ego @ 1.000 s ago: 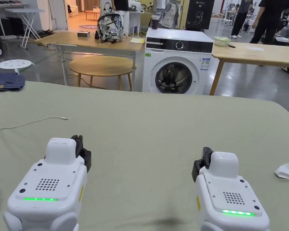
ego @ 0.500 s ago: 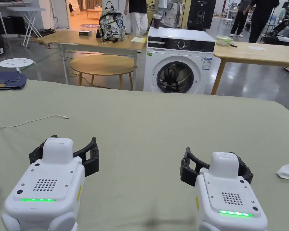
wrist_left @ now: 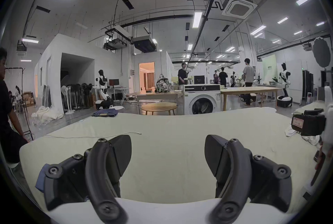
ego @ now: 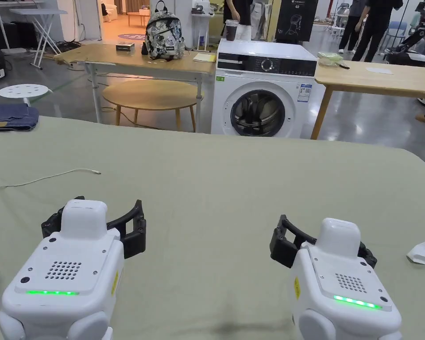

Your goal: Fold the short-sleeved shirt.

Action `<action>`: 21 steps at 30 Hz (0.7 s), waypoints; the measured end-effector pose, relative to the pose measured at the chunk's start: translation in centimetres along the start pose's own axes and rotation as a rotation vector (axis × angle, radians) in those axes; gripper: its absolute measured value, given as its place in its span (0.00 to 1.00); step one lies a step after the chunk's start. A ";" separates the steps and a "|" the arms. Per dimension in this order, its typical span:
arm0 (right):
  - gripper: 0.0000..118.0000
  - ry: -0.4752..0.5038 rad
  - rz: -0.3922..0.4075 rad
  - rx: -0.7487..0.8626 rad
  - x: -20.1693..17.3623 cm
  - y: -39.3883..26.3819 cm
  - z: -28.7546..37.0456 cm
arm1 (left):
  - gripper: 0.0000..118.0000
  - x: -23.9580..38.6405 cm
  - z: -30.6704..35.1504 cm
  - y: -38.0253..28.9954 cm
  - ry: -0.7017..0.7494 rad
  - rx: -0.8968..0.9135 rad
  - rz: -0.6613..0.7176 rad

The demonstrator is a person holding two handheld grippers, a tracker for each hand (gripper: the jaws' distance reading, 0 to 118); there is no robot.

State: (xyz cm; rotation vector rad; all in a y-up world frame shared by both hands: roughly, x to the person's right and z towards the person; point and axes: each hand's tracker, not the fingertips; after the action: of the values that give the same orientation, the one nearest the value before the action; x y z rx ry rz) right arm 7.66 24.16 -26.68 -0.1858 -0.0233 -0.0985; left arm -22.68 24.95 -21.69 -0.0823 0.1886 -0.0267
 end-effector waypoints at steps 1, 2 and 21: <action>0.84 -0.032 0.014 -0.010 -0.2 0.1 -0.1 | 0.72 0.0 -0.1 0.0 -0.001 -0.004 0.005; 0.84 -0.071 0.039 -0.023 -0.4 0.2 -0.2 | 0.72 0.0 -0.1 0.0 -0.003 -0.007 0.008; 0.85 0.098 -0.128 -0.151 0.3 1.7 -0.9 | 0.72 -0.2 -0.3 -0.1 0.002 -0.033 0.044</action>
State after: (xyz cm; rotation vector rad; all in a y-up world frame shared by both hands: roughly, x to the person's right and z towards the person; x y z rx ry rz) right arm 8.11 25.59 -27.83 -0.3306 0.0704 -0.2370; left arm -22.96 24.86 -21.97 -0.1112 0.1931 0.0201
